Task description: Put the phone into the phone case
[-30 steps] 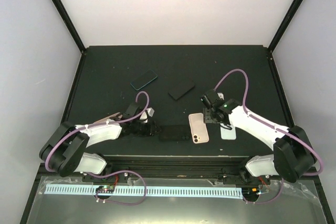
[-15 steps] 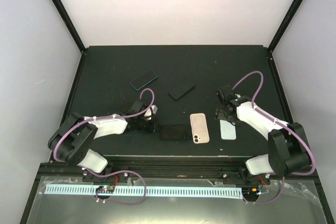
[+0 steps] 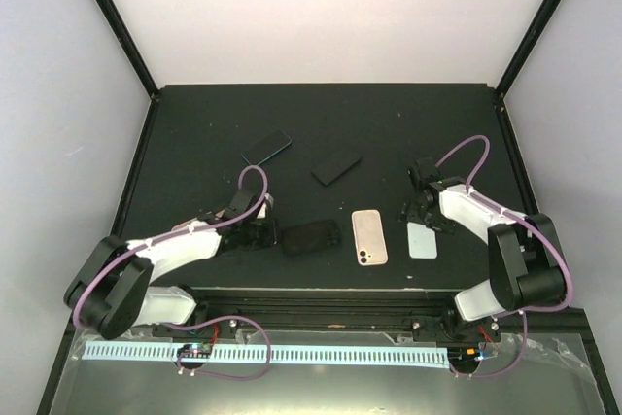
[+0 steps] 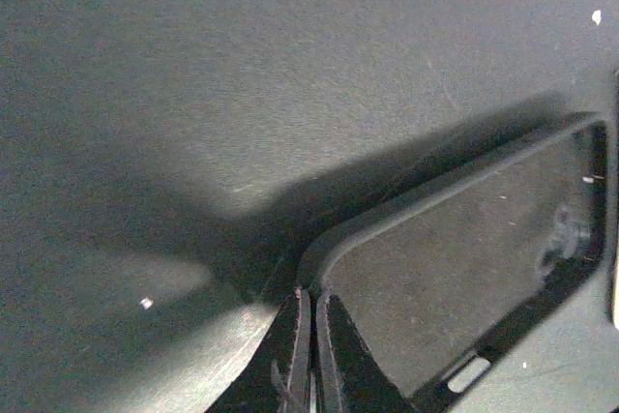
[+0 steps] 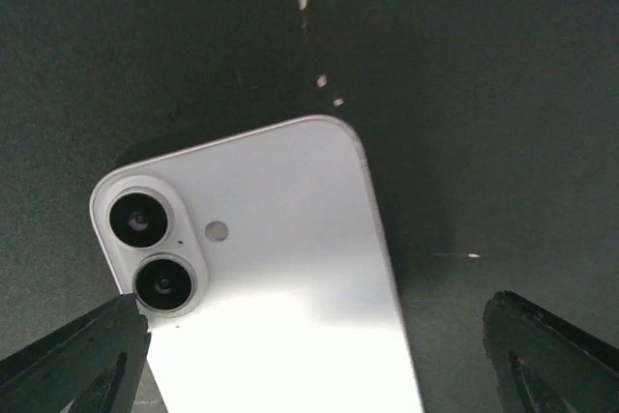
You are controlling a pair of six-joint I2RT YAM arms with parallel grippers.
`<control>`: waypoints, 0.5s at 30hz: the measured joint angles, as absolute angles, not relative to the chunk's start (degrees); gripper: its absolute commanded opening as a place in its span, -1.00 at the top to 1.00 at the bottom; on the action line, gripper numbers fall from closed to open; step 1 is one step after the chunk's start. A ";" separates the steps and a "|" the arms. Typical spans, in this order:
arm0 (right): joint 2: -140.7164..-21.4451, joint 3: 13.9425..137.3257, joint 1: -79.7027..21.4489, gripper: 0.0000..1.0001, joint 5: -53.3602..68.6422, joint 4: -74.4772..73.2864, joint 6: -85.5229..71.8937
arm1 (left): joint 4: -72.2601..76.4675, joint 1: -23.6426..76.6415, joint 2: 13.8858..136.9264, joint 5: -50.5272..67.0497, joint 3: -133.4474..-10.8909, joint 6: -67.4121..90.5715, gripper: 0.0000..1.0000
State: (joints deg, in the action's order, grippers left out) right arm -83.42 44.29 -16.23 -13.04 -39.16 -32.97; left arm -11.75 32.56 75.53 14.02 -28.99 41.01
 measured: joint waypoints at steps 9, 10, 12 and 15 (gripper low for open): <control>-85.60 44.29 -15.99 -0.89 -9.91 -37.67 -31.35 | -10.22 30.44 67.75 13.76 -22.63 48.03 0.97; -85.78 44.29 -15.99 -0.87 -9.82 -37.58 -31.33 | -9.41 30.44 67.66 14.55 -21.74 48.90 0.97; -86.46 44.29 -15.99 -0.84 -9.39 -37.23 -31.16 | -8.14 30.44 67.29 15.99 -19.90 50.63 0.92; -87.22 44.27 -15.99 -0.79 -8.84 -36.73 -30.94 | -5.56 30.39 65.65 17.76 -17.37 53.08 0.73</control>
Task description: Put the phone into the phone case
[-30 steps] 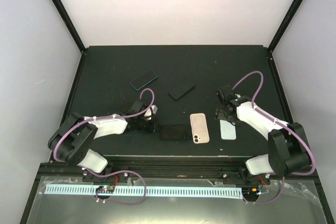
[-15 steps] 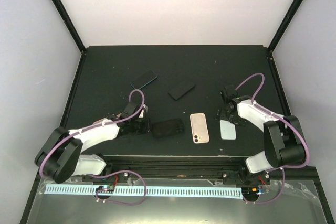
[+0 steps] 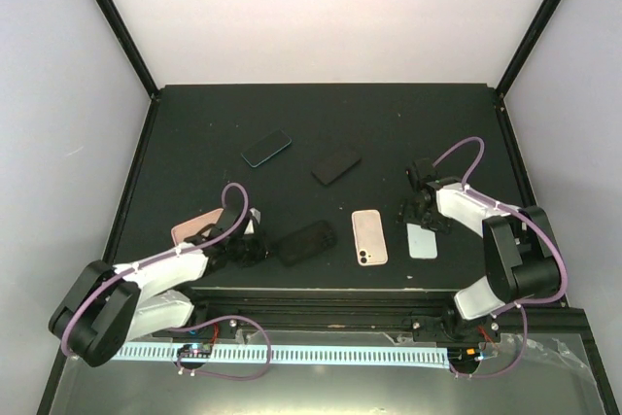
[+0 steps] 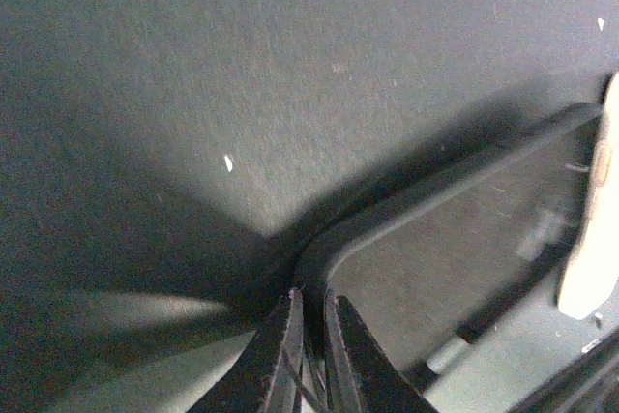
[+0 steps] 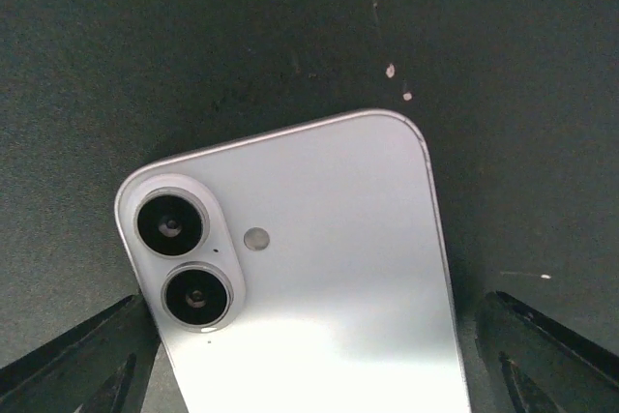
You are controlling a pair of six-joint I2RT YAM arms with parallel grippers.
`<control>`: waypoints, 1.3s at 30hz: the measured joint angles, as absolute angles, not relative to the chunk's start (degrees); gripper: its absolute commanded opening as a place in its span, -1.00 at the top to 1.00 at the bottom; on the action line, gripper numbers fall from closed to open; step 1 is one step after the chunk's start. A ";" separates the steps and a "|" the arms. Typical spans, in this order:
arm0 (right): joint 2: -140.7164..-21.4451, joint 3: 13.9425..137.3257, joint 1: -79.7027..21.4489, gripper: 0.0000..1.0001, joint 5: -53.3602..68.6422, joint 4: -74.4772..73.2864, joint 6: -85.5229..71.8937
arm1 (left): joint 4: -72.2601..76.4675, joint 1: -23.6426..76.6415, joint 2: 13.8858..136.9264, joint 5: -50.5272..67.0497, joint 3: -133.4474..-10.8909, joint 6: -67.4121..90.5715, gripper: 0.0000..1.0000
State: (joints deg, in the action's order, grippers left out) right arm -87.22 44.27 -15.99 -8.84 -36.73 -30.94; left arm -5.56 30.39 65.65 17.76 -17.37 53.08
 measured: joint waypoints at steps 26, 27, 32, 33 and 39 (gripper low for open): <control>-87.15 44.03 -15.97 -0.34 -7.70 -35.51 -30.06 | -15.68 34.94 82.63 15.31 -37.34 25.17 -0.12; -87.15 44.03 -15.97 -0.33 -7.66 -35.51 -30.02 | -15.70 35.51 84.23 15.42 -38.20 24.56 -0.11; -87.15 44.25 -15.97 -0.30 -7.01 -35.55 -29.67 | -15.77 38.22 88.53 14.98 -41.34 22.65 -0.04; -87.13 44.27 -15.97 -0.30 -6.81 -35.55 -29.63 | -15.86 38.68 88.90 14.48 -41.74 22.50 -0.01; -86.72 44.27 -15.97 -0.28 -4.91 -35.38 -29.21 | -16.25 39.72 90.24 11.25 -42.89 21.71 0.49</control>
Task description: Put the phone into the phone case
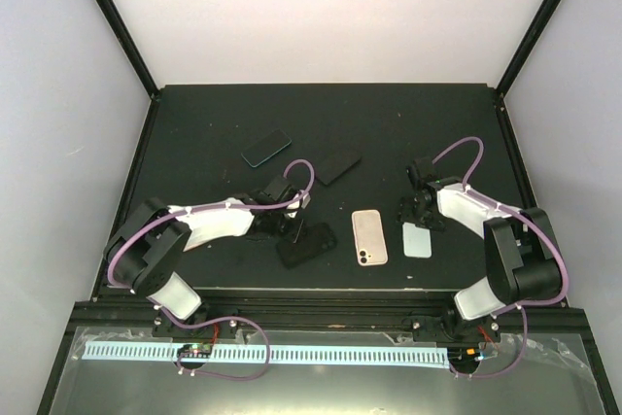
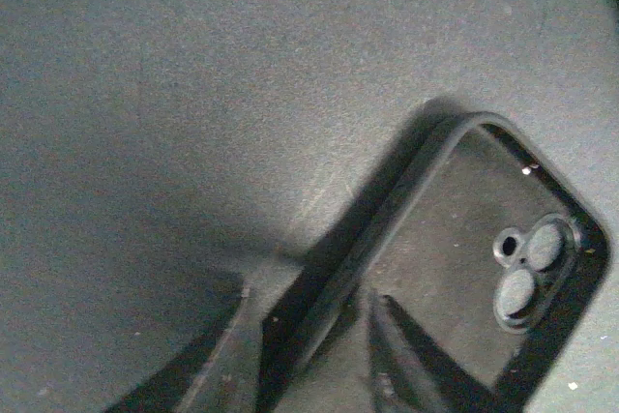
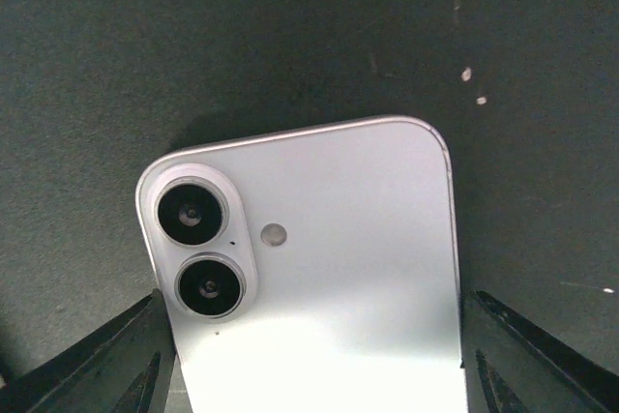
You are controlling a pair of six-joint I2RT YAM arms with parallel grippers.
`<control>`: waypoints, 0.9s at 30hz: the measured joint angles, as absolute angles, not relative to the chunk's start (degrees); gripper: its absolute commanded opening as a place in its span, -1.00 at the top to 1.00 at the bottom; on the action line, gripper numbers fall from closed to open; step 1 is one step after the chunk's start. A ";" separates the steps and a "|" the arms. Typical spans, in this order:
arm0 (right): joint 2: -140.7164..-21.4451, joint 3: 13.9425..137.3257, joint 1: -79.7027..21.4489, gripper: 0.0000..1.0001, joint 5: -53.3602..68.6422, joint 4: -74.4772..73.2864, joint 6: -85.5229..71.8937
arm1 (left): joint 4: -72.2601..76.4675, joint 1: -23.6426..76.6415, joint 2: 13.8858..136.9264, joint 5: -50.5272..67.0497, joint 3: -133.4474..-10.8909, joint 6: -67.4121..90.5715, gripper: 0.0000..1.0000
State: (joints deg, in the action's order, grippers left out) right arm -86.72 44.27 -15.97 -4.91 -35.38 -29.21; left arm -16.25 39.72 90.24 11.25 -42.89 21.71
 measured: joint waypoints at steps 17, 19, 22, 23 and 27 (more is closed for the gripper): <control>-87.15 45.80 -16.03 -0.75 -4.34 -36.62 -28.01 | -22.39 39.94 87.59 4.49 -42.37 28.40 0.97; -86.39 45.25 -16.14 -0.76 -4.34 -36.84 -28.18 | -22.52 39.62 86.67 4.78 -41.74 30.22 0.97; -84.93 43.79 -16.73 -0.76 -4.34 -37.08 -28.58 | -20.58 38.74 86.17 6.55 -39.81 33.15 0.97; -84.79 43.48 -17.02 -0.76 -4.36 -37.32 -28.67 | -19.51 38.30 85.97 7.51 -39.18 34.26 0.97; -84.82 43.29 -18.41 -0.75 -5.56 -38.48 -29.28 | -15.09 36.88 85.34 11.00 -36.84 38.59 0.97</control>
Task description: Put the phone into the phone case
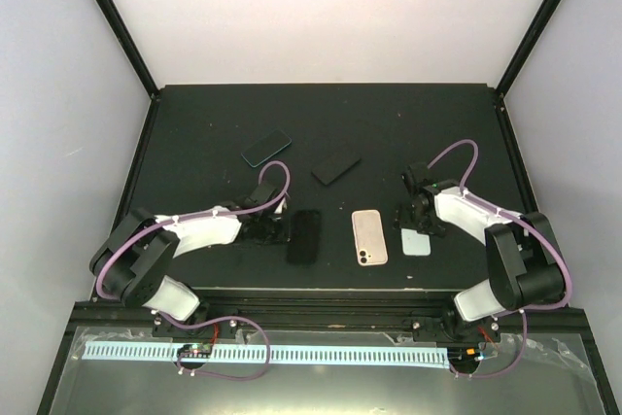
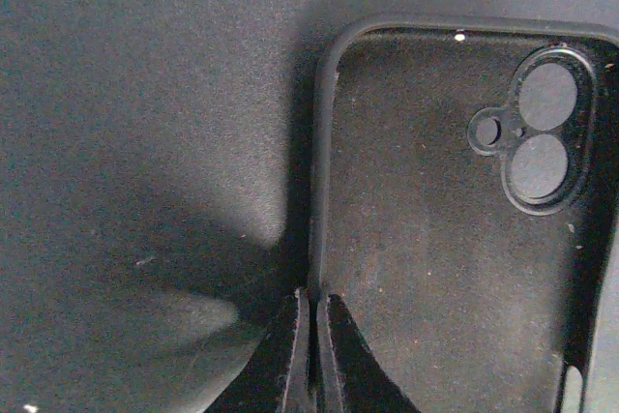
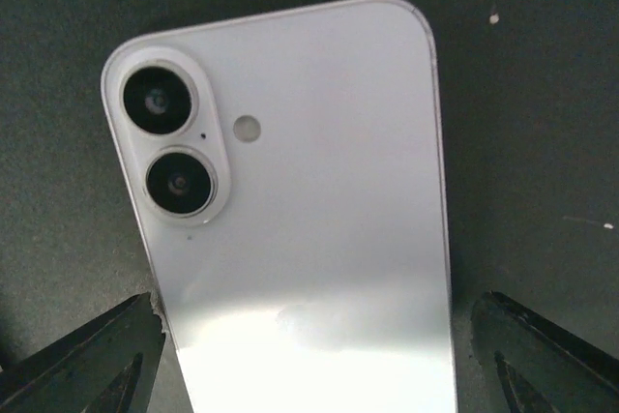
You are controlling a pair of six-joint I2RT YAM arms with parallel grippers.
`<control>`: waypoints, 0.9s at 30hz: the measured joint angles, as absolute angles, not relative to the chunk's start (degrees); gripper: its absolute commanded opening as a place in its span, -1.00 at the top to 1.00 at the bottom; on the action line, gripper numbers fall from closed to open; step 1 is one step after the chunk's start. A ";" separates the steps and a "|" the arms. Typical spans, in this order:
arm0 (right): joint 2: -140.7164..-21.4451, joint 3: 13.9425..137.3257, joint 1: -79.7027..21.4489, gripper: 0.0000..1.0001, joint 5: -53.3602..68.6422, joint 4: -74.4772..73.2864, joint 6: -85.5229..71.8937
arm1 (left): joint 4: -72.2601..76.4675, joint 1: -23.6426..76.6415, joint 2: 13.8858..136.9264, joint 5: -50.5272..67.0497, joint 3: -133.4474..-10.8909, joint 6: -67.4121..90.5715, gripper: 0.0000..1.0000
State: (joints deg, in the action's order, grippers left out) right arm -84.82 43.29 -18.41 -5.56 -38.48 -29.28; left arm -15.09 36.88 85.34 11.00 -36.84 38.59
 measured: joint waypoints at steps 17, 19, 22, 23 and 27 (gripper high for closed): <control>-86.26 43.53 -20.18 -0.41 -6.61 -38.74 -30.04 | -9.06 36.45 80.82 15.94 -33.28 47.27 0.19; -86.30 43.70 -20.23 -0.35 -6.81 -38.76 -29.76 | -9.45 36.42 78.81 15.94 -33.26 47.35 0.12; -86.28 43.75 -20.34 -0.30 -6.83 -38.72 -29.21 | -10.15 35.90 76.03 16.01 -33.26 47.18 0.06; -86.19 43.75 -20.49 -0.29 -6.81 -38.70 -28.95 | -10.50 35.59 74.98 16.32 -33.26 46.96 0.04; -84.79 43.62 -20.91 -0.27 -5.74 -38.46 -27.55 | -11.16 34.35 70.50 18.26 -33.28 45.58 -0.07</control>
